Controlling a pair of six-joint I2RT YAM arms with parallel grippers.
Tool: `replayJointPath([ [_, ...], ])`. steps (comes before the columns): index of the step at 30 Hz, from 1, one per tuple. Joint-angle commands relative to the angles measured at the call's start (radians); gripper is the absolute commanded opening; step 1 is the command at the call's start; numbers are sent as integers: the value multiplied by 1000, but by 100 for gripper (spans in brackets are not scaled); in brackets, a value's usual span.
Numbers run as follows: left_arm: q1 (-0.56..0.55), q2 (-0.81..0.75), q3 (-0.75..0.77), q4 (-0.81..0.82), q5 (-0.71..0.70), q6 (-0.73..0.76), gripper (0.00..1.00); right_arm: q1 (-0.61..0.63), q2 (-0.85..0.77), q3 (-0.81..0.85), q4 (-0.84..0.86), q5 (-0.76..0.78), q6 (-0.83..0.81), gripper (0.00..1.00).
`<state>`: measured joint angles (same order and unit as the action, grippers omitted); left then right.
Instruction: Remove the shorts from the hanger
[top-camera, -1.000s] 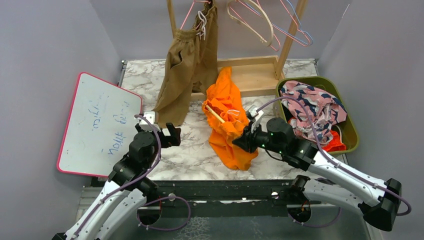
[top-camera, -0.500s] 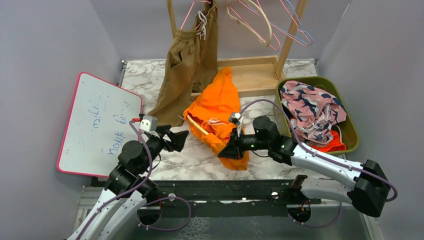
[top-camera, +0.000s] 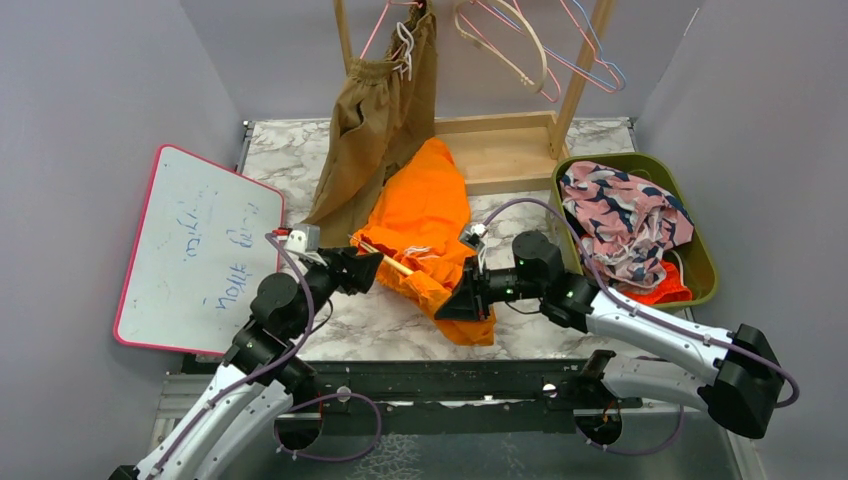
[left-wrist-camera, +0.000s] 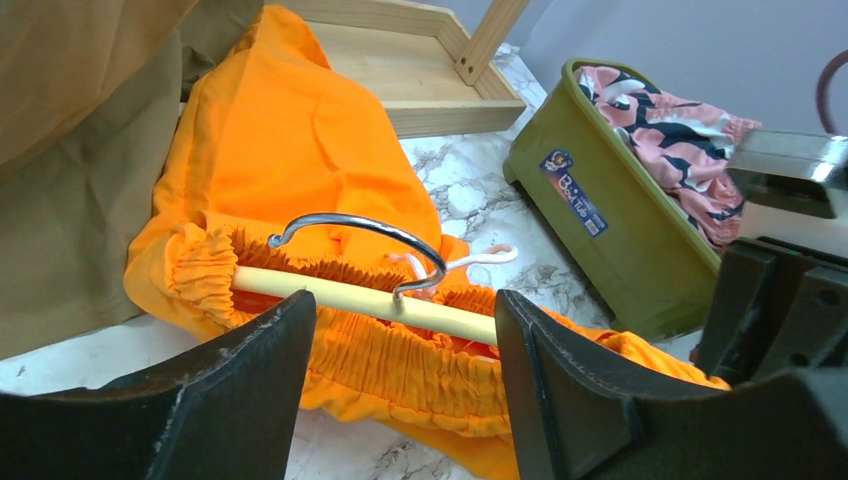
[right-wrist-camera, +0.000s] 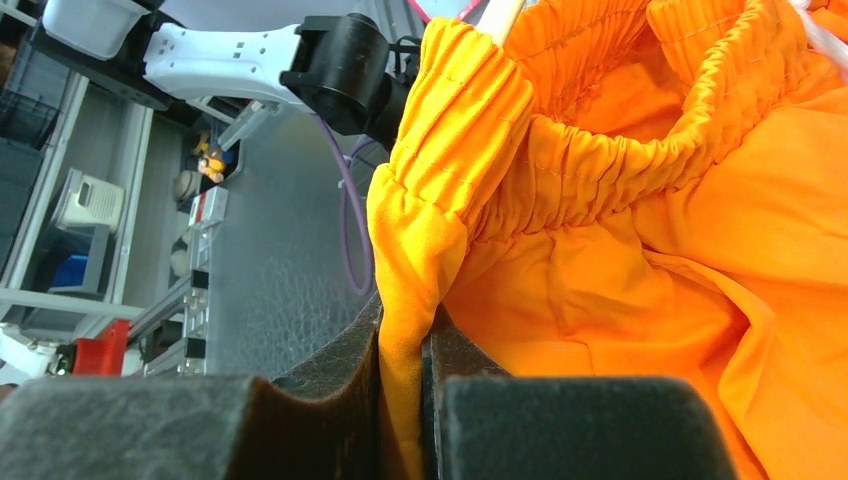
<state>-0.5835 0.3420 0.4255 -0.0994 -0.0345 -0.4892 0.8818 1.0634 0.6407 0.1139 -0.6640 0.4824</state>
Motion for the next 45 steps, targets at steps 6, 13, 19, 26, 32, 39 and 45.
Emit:
replayJointPath([
  [6, 5, 100, -47, 186, 40, -52, 50, 3, -40, 19, 135, -63, 43, 1],
  [13, 5, 121, -90, 280, 37, -57, 31, 3, -53, 10, 148, -85, 56, 1],
  [19, 5, 107, -110, 327, -6, -59, 35, 3, -46, 13, 137, -132, 43, 1],
  [26, 5, 132, -112, 365, -6, -6, 34, 3, -42, 20, 140, -164, 45, 1],
  [32, 5, 118, -116, 388, 4, 22, 0, 3, -47, 27, 120, -155, 41, 1],
  [39, 5, 75, -74, 289, -7, 39, 0, 3, -26, 121, -84, -77, -56, 33],
  [45, 5, 107, 27, 135, -8, 46, 0, 3, -46, 230, -285, 96, -159, 70],
])
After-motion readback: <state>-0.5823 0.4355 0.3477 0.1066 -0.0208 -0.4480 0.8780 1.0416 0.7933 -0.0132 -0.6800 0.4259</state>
